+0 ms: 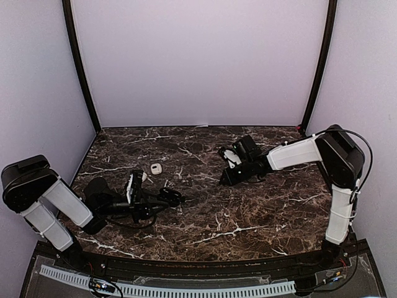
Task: Insert the wireless bluetooth earbuds into the charging case
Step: Pick up the left earbud from the center of the board.
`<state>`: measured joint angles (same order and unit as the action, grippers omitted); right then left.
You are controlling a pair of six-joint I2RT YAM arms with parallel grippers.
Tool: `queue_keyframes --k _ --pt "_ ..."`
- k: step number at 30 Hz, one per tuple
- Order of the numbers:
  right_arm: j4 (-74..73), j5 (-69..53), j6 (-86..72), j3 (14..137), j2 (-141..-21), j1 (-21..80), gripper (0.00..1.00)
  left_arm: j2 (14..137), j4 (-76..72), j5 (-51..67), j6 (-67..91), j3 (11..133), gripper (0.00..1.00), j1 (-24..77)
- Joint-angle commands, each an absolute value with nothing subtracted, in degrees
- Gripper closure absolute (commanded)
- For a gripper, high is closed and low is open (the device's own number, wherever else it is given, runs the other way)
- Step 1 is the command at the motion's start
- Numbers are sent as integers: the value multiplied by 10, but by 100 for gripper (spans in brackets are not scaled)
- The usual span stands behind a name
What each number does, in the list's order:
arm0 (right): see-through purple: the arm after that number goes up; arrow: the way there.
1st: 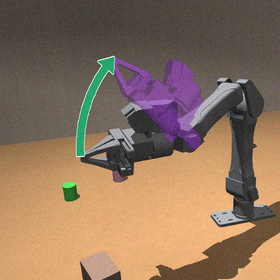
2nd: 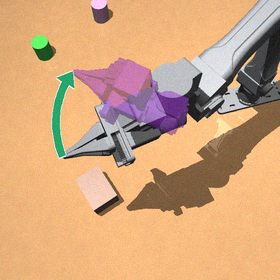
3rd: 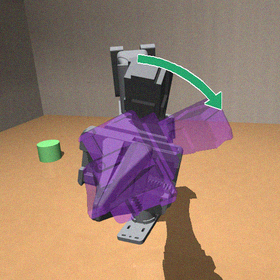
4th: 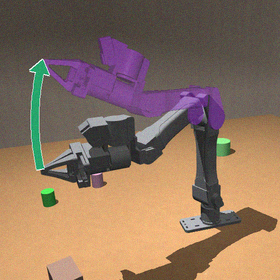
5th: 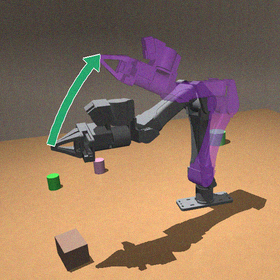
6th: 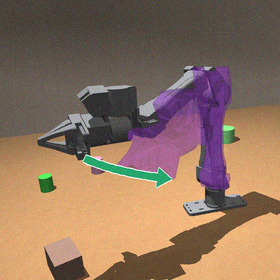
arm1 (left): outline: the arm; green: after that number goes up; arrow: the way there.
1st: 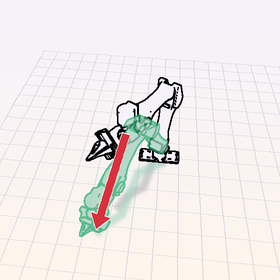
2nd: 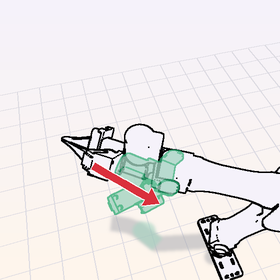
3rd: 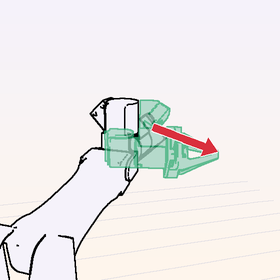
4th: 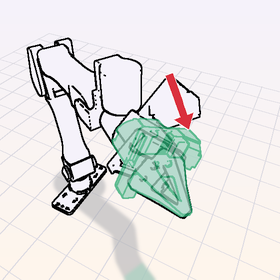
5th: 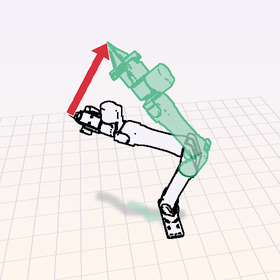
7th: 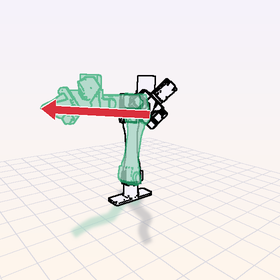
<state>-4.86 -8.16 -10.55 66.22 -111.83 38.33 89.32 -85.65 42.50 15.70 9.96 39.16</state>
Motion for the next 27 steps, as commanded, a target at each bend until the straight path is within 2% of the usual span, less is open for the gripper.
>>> queue_keyframes --k 1,6,15,27 --pt "-57 -103 -85 655 -1100 389 81 894 -881 433 160 99 85 390" --pt "-68 -107 -74 659 -1103 395 88 895 -881 434 159 100 85 390" --pt "-69 -100 -63 659 -1091 403 88 896 -886 441 154 98 85 390" --pt "-66 -93 -53 656 -1062 414 97 899 -891 455 148 99 85 390"
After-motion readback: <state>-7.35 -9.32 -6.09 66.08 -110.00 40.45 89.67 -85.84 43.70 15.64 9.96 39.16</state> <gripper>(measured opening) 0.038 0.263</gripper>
